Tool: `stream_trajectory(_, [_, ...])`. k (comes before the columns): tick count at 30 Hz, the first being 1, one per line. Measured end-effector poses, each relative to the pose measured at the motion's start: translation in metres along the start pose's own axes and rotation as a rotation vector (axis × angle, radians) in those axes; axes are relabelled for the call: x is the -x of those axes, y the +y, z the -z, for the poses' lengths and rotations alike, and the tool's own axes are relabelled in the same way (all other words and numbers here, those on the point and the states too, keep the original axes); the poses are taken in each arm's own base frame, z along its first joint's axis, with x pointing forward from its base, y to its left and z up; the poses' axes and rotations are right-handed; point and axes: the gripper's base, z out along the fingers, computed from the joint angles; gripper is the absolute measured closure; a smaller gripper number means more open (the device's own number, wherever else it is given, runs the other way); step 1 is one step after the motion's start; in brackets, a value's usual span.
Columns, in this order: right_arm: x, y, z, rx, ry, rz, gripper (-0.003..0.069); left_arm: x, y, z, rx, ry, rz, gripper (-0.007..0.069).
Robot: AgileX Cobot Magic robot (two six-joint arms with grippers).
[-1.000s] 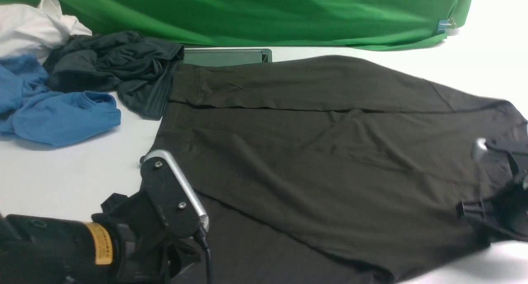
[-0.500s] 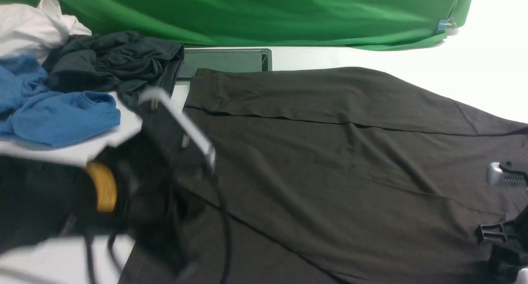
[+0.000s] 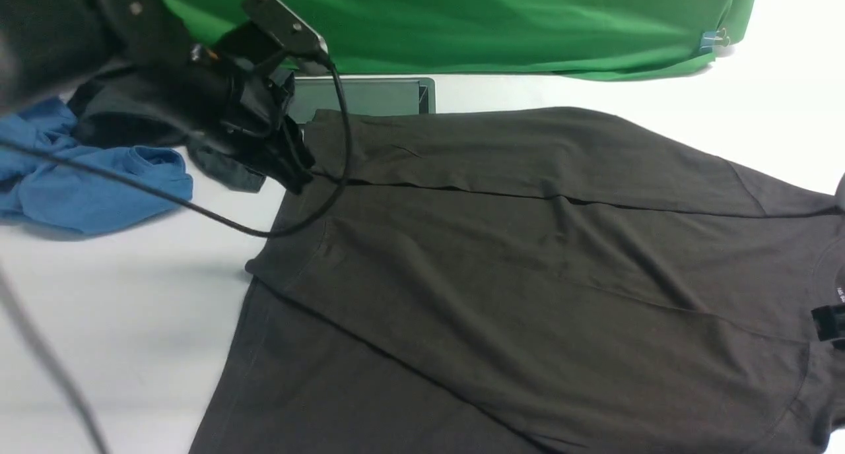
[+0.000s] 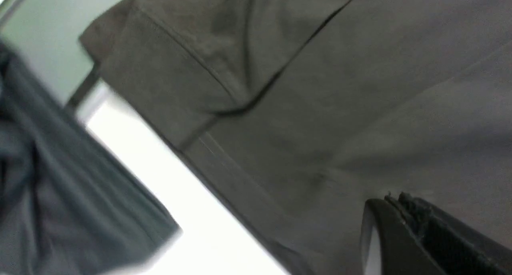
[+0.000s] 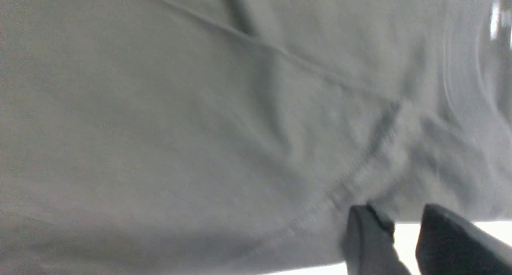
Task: Fold a long-sleeved shirt on a white desktop.
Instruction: 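Grab the top left corner of the dark shirt with the left gripper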
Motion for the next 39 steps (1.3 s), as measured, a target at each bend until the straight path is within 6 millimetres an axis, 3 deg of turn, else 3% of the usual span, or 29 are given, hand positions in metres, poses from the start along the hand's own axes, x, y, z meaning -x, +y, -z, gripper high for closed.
stream_trajectory(4, [0.002,0.007,0.007,0.027,-0.073,0.061,0.0435,0.002,0.012,-0.037,-0.002,0.03,-0.141,0.0484])
stream_trajectory(10, [0.004,0.01,0.006,0.037,-0.095,0.078,0.0423,0.003,0.019,-0.074,0.086,0.024,-0.384,0.0271])
stream_trajectory(15, [0.005,0.011,0.004,0.037,-0.089,0.079,0.0423,0.004,0.018,-0.092,0.124,0.033,-0.549,0.0204])
stream_trajectory(22, [0.005,0.011,0.004,0.036,-0.091,0.089,0.0421,0.004,0.022,-0.11,0.203,0.04,-0.65,0.0239])
stream_trajectory(33, [0.005,0.011,0.004,0.036,-0.091,0.094,0.042,0.01,0.027,-0.11,0.299,0.006,-0.67,0.0513])
stream_trajectory(37, [0.005,0.011,0.004,0.036,-0.091,0.094,0.0419,0.008,0.023,-0.108,0.237,0.021,-0.653,0.0525])
stream_trajectory(39, [0.005,0.011,0.004,0.036,-0.091,0.094,0.0419,0.008,0.017,-0.104,0.17,0.013,-0.614,0.0494])
